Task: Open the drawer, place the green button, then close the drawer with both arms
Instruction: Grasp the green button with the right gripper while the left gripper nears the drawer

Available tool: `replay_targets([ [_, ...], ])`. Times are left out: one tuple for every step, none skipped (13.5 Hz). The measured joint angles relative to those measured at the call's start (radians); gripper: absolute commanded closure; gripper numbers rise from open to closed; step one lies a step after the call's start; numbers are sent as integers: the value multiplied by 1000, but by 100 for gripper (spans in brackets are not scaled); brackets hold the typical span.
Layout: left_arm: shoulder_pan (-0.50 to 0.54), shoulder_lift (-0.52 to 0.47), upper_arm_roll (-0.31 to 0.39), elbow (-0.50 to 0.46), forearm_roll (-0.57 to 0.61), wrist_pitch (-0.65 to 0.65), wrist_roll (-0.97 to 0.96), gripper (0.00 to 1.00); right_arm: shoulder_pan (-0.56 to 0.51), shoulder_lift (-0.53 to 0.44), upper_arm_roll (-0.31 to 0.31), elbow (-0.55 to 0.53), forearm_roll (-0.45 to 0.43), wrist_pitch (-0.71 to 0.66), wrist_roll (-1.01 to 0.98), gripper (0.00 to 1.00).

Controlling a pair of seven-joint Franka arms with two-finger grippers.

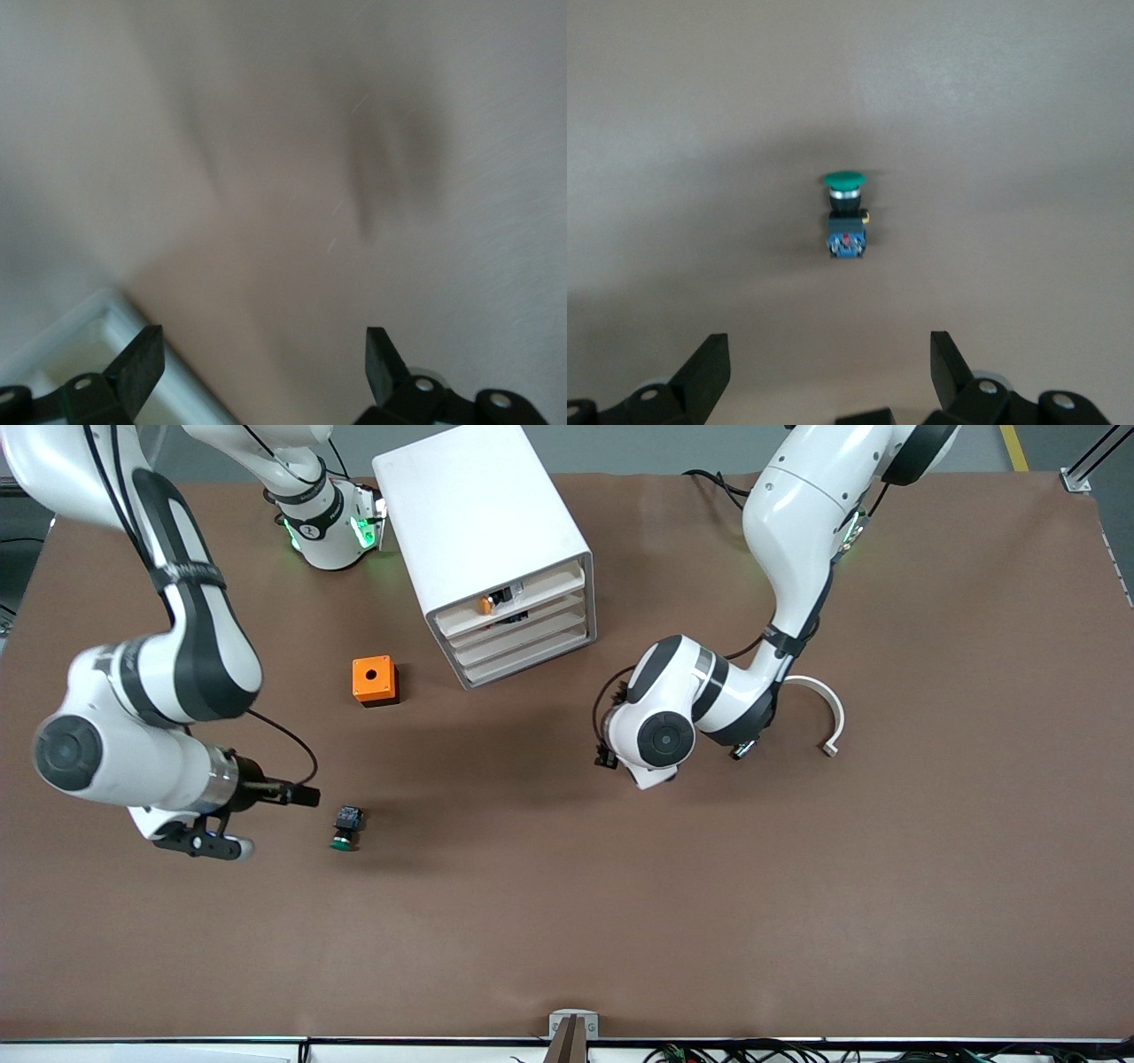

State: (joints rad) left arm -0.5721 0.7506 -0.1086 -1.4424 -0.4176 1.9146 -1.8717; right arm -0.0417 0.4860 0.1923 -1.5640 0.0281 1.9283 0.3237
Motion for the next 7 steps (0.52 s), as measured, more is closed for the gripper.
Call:
replay_targets([
  [1,0,2,1,-74,-1,-77,0,1,28,1,0,0,32,10,0],
  [2,2,5,0,-129,-1,-150,0,2,58,2,-1,0,66,18,0],
  [2,7,7,0,-158,-3,-218,0,2,88,2,-1,0,103,24,0],
  [1,15,7,-1,-175,-5,-277,0,2,116,2,-1,0,136,37,0],
  [-2,27,6,-1,-201,-6,-321,1,3,140,2,-1,0,157,53,0],
  [-6,40,6,-2,-234,-7,-349,1,3,159,2,-2,0,167,64,0],
  [-8,53,6,-3,-271,-7,-373,1,3,176,2,-3,0,179,68,0],
])
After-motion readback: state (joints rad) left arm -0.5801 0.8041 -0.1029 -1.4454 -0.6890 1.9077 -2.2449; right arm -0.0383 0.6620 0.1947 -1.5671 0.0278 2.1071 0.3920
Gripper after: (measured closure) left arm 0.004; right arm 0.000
